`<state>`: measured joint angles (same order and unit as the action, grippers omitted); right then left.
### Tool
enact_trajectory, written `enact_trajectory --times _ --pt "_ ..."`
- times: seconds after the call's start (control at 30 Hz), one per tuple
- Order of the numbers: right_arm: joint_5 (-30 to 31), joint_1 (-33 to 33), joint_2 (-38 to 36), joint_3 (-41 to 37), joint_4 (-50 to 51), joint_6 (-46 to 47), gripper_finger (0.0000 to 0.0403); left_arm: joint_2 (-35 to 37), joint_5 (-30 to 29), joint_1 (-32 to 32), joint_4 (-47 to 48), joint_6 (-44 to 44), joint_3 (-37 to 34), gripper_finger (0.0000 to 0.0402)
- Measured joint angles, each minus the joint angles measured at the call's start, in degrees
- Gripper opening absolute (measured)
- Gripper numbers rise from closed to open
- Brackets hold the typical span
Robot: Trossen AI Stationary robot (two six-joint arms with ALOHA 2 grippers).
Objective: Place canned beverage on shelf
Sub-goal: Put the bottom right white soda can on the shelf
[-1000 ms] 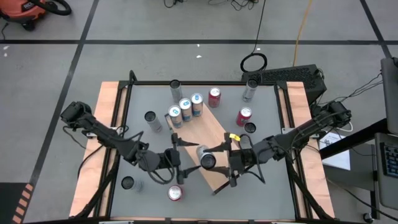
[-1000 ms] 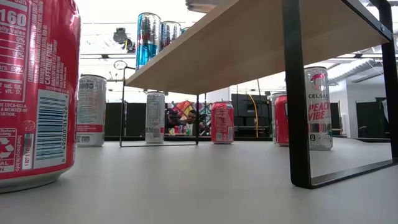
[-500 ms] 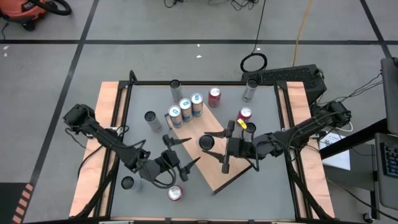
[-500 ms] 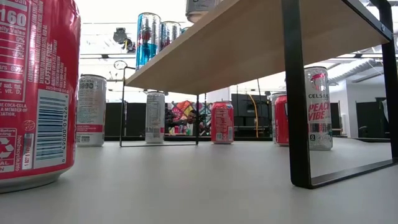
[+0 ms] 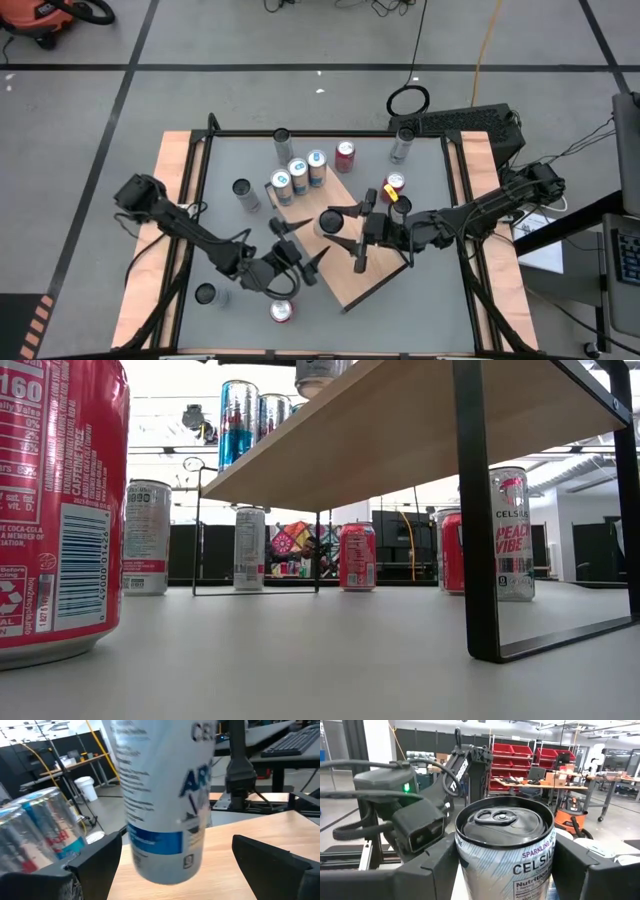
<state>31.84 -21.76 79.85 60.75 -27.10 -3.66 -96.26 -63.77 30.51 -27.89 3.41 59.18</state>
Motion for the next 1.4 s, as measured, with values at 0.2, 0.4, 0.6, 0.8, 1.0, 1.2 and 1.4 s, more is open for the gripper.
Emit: enact_trajectory --times 0.2,0.4,0.6,0.8,1.0,1.2,1.4 --pt "-0.13 -0.02 0.00 0.04 -1.53 0.03 0.0224 -1.46 0.80 -2.02 -2.82 -0.04 0.00 0.0377" --pt "-0.12 -0.02 0.00 0.04 -1.56 0.07 0.0224 -1.95 0.84 -3.49 -3.32 0.11 0.00 0.0374" --pt "-0.29 -0.02 0.00 0.04 -1.50 1.07 0.0224 -1.95 0.95 -4.02 -3.31 0.05 0.00 0.0335" --pt "-0.29 0.00 0.00 0.04 -1.50 1.05 0.0224 -1.95 1.19 -4.14 -3.24 -0.05 0.00 0.0283" --pt "-0.29 0.00 0.00 0.04 -1.40 1.11 0.0224 -1.95 1.23 -3.87 -2.82 0.09 0.00 0.0255" --pt "-1.59 -0.15 -0.17 0.20 1.47 1.48 0.0232 -1.95 1.12 -2.84 -2.43 0.49 -0.04 0.0252" --pt "-2.85 -0.90 -0.22 0.25 4.84 -0.43 0.0283 -1.95 2.40 -1.25 -1.40 -0.02 -0.09 0.0250"
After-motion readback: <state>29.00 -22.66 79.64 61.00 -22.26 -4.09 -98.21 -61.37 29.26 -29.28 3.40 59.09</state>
